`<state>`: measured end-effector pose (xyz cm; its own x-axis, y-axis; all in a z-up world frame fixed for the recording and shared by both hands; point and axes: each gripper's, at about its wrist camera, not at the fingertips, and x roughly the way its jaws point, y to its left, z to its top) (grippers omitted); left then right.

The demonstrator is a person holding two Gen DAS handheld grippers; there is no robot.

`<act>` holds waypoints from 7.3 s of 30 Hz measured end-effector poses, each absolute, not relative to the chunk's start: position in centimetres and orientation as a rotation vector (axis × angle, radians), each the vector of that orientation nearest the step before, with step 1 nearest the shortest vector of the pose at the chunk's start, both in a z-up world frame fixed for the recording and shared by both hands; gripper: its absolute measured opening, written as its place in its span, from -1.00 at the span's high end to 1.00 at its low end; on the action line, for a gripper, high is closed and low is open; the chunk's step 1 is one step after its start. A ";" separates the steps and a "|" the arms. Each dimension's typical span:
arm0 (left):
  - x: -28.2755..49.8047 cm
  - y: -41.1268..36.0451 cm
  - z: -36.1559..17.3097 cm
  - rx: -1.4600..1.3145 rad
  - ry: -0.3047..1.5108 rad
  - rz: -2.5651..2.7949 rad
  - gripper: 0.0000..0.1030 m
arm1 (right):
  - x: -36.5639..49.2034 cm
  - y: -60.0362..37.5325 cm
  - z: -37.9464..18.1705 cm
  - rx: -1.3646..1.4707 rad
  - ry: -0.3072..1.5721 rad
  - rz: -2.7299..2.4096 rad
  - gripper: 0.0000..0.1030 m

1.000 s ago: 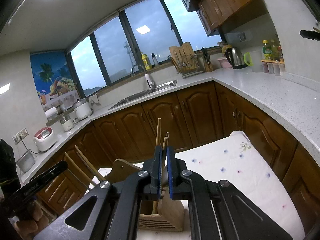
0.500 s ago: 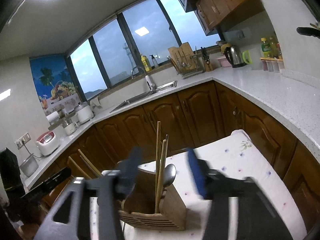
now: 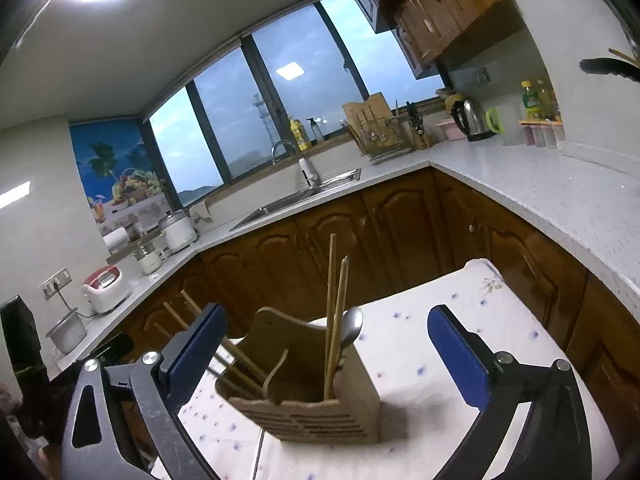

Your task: Organize utensils

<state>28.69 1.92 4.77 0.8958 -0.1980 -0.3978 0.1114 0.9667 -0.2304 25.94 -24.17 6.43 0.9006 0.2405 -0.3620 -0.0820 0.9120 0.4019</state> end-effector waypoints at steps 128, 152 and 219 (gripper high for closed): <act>-0.6 4.3 -1.7 0.065 0.369 -0.058 -0.98 | 0.2 -18.4 -1.9 0.089 0.285 0.154 -1.00; -0.7 3.8 -1.7 0.071 0.376 -0.062 -0.98 | 0.4 -18.3 -2.0 0.090 0.285 0.156 -1.00; -0.7 2.8 -2.0 0.073 0.382 -0.061 -0.98 | 0.4 -18.1 -1.4 0.101 0.285 0.158 -1.00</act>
